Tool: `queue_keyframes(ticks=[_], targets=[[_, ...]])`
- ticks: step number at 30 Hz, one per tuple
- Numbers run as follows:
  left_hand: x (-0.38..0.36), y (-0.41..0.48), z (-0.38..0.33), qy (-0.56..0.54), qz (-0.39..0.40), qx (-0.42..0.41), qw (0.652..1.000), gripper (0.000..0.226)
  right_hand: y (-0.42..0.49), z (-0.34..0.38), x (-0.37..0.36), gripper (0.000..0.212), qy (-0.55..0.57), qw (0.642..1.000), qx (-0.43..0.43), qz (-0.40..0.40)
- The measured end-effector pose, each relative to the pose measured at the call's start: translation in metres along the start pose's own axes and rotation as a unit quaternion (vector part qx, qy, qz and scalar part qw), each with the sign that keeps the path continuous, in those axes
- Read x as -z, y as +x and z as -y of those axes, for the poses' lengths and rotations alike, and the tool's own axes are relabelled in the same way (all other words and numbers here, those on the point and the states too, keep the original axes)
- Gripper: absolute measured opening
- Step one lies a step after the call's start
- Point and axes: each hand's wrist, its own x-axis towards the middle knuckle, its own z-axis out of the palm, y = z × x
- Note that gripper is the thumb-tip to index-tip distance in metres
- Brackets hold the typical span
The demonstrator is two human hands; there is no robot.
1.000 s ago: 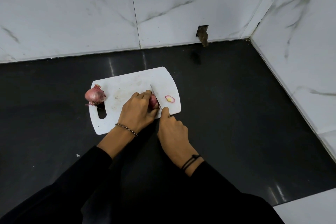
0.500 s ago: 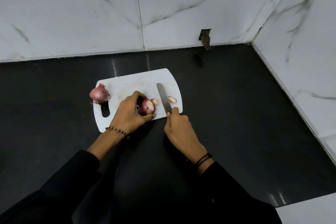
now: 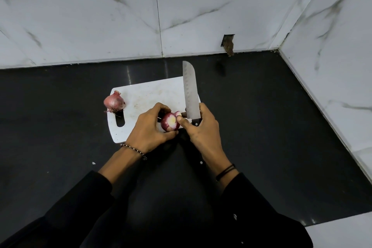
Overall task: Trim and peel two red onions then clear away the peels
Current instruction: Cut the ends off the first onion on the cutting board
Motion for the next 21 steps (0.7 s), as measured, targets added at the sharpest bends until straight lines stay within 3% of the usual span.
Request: queue_keyframes(ticks=[12,21], targets=[[-0.001,-0.006,0.001,-0.025,0.0,0.027,0.999,0.059,0.022,-0.018,0.015,0.023,-0.056,0.992,-0.079,-0.075],[-0.002,-0.003,0.008,-0.015,-0.044,0.052,0.998,0.045,0.024,-0.023,0.018,0.011,-0.163,0.983,-0.009,-0.09]])
